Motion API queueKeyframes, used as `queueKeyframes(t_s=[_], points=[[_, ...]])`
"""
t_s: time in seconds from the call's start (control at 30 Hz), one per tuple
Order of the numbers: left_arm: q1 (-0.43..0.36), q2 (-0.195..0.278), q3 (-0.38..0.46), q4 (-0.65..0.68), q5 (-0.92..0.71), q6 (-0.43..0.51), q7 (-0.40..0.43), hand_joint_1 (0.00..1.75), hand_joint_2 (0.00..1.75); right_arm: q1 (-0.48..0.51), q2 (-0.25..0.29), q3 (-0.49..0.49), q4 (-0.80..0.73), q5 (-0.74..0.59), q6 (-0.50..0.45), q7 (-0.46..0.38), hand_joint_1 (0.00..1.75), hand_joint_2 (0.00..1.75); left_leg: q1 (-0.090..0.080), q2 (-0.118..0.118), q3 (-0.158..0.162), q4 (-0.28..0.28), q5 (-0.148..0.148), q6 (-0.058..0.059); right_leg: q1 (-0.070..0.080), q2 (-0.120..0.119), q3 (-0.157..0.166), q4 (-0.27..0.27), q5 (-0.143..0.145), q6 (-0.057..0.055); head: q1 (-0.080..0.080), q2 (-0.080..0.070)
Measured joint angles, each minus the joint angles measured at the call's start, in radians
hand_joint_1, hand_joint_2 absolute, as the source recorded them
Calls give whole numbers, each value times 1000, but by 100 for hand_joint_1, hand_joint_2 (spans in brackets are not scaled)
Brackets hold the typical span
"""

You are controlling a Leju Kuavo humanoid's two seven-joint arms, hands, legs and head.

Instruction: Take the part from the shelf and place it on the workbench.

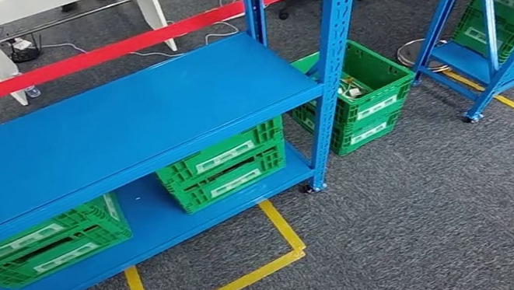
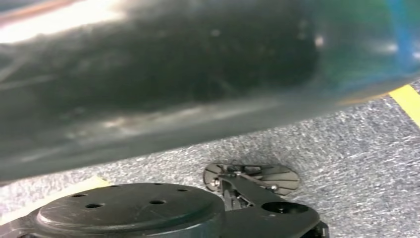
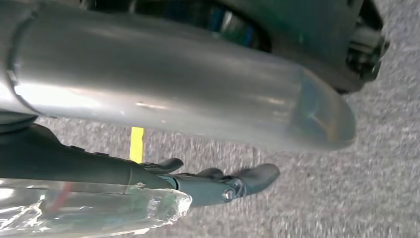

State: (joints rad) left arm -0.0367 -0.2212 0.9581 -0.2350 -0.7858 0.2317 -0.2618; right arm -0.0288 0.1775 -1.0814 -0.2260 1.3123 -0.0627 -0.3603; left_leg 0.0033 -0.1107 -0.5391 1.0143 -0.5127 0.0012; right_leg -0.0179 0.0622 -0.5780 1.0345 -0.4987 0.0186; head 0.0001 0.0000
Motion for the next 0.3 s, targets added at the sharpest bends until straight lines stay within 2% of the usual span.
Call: queueKeyframes(t_s=[0.03,0.1,0.13,0.17,0.2,0.23,0.3], points=[[2,0,0,0,0,0,0,0,0,0,0,0,0,0,0,0,0,0,0,10,-2,5,-5,-5,-1,-10,3,-4,1,-6,0,0],[1,0,0,0,0,0,0,0,0,0,0,-2,0,0,0,-1,0,0,-1,55,-31,68,-43,-16,-3,-35,10,-11,0,-18,-6,0],[0,0,0,0,0,0,0,0,0,1,0,-3,0,0,0,-1,0,0,-1,81,-63,130,-74,-20,-2,-49,13,-12,-3,-23,-9,0],[-2,0,0,0,0,0,0,0,0,2,0,-4,0,0,0,-1,0,0,0,94,-101,201,-104,-24,-1,-64,15,-12,-6,-26,-11,0],[-2,0,0,0,0,0,0,0,0,3,0,-5,0,0,0,-1,0,0,2,100,-134,258,-121,-27,-1,-79,18,-12,-10,-27,-10,0],[-1,0,0,0,0,0,0,0,0,4,0,-6,0,0,0,-1,0,0,3,103,-152,287,-119,-28,0,-93,21,-12,-13,-27,-10,0],[2,1,0,0,0,0,0,0,0,4,0,-6,0,0,0,-1,0,0,3,106,-147,266,-82,-27,0,-110,28,-12,-19,-26,-11,0]])
